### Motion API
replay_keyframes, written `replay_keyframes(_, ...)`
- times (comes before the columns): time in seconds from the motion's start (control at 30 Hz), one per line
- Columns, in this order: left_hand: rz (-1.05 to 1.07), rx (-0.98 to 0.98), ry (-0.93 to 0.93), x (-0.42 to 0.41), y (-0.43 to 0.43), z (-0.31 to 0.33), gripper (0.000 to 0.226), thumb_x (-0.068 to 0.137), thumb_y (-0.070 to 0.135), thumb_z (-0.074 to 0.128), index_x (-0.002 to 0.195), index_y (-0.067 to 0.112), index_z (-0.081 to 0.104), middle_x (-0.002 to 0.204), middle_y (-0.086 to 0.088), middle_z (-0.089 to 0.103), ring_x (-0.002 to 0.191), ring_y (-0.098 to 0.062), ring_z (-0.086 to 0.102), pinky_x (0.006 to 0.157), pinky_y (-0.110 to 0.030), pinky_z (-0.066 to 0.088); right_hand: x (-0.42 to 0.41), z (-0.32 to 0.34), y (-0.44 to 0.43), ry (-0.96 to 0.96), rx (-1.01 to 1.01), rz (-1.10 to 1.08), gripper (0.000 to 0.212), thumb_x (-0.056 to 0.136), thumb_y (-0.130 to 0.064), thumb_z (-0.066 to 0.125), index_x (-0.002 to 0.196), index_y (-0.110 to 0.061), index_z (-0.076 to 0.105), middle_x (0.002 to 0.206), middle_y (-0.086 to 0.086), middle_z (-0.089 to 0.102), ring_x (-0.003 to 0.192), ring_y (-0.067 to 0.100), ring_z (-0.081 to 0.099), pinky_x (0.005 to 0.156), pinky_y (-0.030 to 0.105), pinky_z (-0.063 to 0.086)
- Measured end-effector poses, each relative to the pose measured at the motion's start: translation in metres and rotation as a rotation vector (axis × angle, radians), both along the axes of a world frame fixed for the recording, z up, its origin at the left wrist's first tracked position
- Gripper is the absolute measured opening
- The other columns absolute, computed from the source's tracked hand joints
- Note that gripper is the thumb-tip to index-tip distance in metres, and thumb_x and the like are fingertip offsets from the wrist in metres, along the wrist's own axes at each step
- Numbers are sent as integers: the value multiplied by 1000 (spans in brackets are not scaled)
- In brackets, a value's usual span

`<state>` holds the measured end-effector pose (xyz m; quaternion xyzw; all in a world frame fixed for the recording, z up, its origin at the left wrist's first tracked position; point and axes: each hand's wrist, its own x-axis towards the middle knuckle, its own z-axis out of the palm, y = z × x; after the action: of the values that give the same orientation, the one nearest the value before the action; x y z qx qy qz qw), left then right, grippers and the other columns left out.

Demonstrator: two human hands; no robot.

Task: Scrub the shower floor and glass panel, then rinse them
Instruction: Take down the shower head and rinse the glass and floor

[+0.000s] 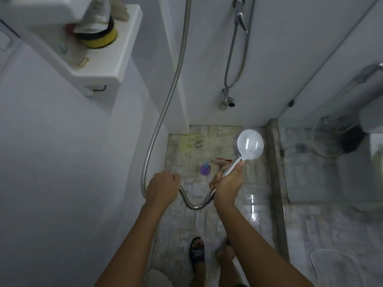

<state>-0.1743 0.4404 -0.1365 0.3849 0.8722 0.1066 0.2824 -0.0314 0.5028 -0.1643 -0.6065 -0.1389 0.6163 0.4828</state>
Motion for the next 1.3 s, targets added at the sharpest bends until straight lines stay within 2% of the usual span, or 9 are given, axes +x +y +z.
replay_keyframes(0.07, -16, -5, -13, 14, -1, 1, 51, 99, 28, 45, 50, 13, 42, 59, -4, 50, 62, -24, 56, 55, -28, 34, 17, 0, -7, -20, -11, -53, 62, 95, -67, 31, 72, -11, 47, 49, 6, 40, 39, 17, 37, 42, 26, 37)
replay_keyframes(0.17, -59, -15, -18, 34, 0, 2, 51, 99, 27, 45, 51, 14, 40, 58, -2, 47, 63, -23, 54, 54, -28, 32, 39, -1, -14, -17, -11, -106, 61, 93, -69, 32, 73, -13, 47, 51, 9, 38, 40, 18, 36, 44, 30, 38)
replay_keyframes(0.33, -120, -14, -54, 61, -1, 0, 50, 100, 27, 45, 51, 14, 42, 59, -2, 48, 65, -24, 56, 56, -28, 35, 70, 1, -23, -29, 16, -174, 60, 94, -68, 32, 72, -14, 48, 52, 8, 38, 42, 17, 35, 42, 26, 35)
replay_keyframes(0.47, -158, -7, -83, 82, 1, 0, 47, 99, 27, 47, 59, 4, 56, 70, -17, 63, 70, -31, 62, 57, -29, 35, 98, 3, -26, -49, 19, -227, 59, 94, -67, 32, 76, -13, 47, 51, 8, 38, 42, 17, 36, 43, 25, 36)
replay_keyframes(0.6, -210, -21, -90, 106, 8, 2, 51, 99, 28, 47, 50, 14, 43, 58, -5, 50, 62, -25, 54, 52, -29, 32, 124, 11, -24, -50, 33, -284, 56, 98, -62, 30, 69, -16, 44, 48, 7, 39, 38, 18, 35, 42, 25, 35)
replay_keyframes(0.73, -229, -15, -99, 126, 18, 2, 51, 99, 31, 46, 52, 12, 49, 61, -9, 53, 61, -24, 52, 53, -28, 32, 146, 15, -18, -42, 29, -298, 56, 98, -61, 29, 72, -15, 46, 47, 5, 39, 37, 18, 35, 41, 25, 35)
replay_keyframes(0.93, -273, -16, -82, 146, 35, 1, 54, 98, 24, 46, 45, 16, 40, 49, 0, 43, 46, -13, 41, 44, -27, 25, 170, 17, -1, -28, 64, -309, 56, 99, -61, 29, 70, -15, 45, 47, 5, 38, 39, 18, 34, 42, 24, 33)
replay_keyframes(1.17, -279, -35, -79, 165, 57, -8, 51, 98, 25, 47, 48, 15, 42, 52, -3, 46, 48, -15, 44, 46, -27, 27, 190, 10, 18, -38, 56, -318, 56, 99, -60, 29, 70, -16, 45, 48, 5, 39, 38, 16, 34, 43, 23, 34)
replay_keyframes(1.3, -273, -41, -89, 175, 72, -13, 52, 97, 26, 48, 47, 15, 42, 53, -3, 47, 53, -20, 48, 53, -28, 32, 199, 7, 30, -30, 53, -289, 57, 99, -61, 29, 70, -15, 45, 46, 4, 38, 36, 16, 34, 41, 23, 33)
